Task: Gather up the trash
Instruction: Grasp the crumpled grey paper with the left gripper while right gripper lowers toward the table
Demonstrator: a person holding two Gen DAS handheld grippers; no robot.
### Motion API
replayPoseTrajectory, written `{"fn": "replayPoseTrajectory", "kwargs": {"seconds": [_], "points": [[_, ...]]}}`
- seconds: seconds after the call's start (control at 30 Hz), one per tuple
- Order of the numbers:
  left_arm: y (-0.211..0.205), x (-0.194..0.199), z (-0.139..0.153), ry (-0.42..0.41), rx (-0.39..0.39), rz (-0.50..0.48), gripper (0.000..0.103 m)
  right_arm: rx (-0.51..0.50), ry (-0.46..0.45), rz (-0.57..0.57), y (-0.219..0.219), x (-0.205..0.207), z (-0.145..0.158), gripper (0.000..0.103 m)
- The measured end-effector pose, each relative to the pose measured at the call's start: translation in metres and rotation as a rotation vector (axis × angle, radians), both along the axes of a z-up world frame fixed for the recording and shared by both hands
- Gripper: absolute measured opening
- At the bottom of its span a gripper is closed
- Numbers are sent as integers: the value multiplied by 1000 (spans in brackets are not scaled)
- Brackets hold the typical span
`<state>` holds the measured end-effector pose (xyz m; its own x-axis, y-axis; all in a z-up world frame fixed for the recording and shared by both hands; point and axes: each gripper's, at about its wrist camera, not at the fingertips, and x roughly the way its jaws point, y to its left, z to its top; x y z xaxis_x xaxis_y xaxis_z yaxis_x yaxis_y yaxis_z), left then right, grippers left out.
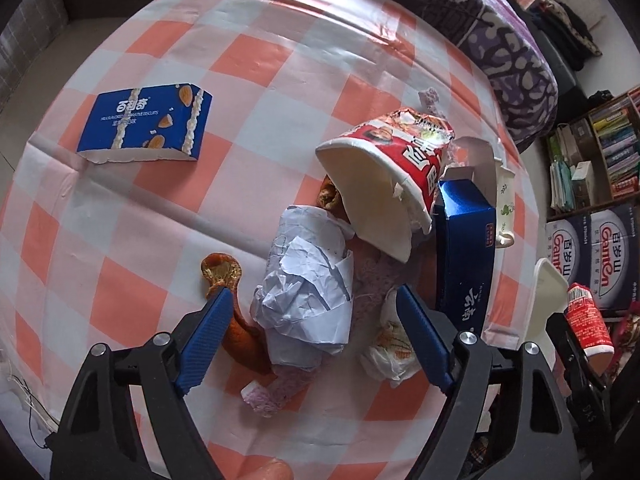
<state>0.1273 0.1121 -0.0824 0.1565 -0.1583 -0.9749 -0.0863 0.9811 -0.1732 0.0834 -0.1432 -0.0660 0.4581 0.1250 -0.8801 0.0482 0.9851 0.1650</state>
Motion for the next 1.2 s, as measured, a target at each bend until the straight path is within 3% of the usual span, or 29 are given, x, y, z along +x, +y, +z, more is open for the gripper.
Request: {"fn": "replayPoseTrajectory", "kwargs": {"seconds": [0.07,0.13,0.23,0.43,0.57,1.0,1.2], "points": [[-5,2,-9,25,30,-19,70,0,1,25,10,4,-2,96],[-3,3,-17,60,61,-21,52,4,-2,52,21,7,-2,96],[4,4,-13,48,45,-13,50,-17,-8,106,41,11,-3,96],[29,3,19,-74,-60,62,50,-83,-6,189,81,18,-8,96],[45,0,34,-124,-99,104,50,-70,10,201,97,27,-12,96],[51,3,34,-136,-132,141,50,-124,37,212,126,36,-29,92],[51,2,34,-141,-147,142,50,-63,30,217,120,35,-24,91]]}}
